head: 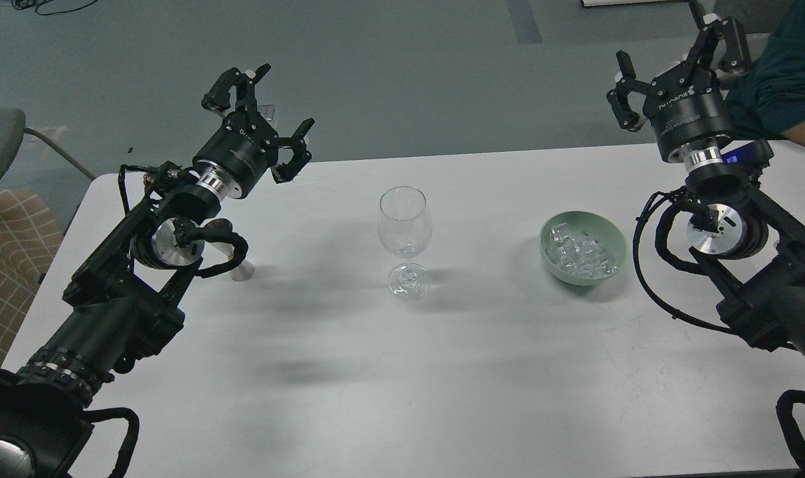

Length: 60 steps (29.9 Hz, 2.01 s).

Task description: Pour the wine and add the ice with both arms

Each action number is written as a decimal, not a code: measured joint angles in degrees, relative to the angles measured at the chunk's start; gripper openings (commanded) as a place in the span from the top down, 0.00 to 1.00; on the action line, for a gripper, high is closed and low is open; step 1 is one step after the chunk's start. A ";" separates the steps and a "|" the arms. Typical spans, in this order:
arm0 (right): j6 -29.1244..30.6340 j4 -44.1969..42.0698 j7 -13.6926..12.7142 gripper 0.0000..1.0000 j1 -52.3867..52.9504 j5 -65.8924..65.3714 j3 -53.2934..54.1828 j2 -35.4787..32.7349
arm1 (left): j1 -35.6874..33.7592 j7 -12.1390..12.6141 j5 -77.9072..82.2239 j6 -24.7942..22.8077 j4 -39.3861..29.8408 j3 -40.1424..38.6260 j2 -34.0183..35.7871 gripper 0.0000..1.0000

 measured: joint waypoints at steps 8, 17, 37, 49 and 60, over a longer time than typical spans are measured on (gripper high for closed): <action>0.00 -1.64 0.00 0.00 1.36 0.06 1.17 0.35 | 1.00 0.00 0.00 -0.29 0.55 -1.80 -0.26 0.02; -0.40 -3.03 0.00 0.00 2.12 0.13 1.06 0.36 | -0.15 0.00 0.13 0.22 0.77 -1.69 1.21 0.02; -0.85 -1.89 0.00 0.00 3.25 0.18 -2.11 -1.15 | -4.72 -3.19 0.15 0.86 2.04 -1.88 5.77 0.02; -0.77 -4.41 -0.38 0.00 4.77 0.10 -2.47 -1.24 | -5.77 -5.66 0.07 1.44 3.34 -1.81 5.20 0.02; -0.35 -4.27 -5.52 0.00 4.81 0.16 -2.71 -1.06 | -5.03 -8.67 -0.04 0.58 2.69 -2.06 3.94 0.02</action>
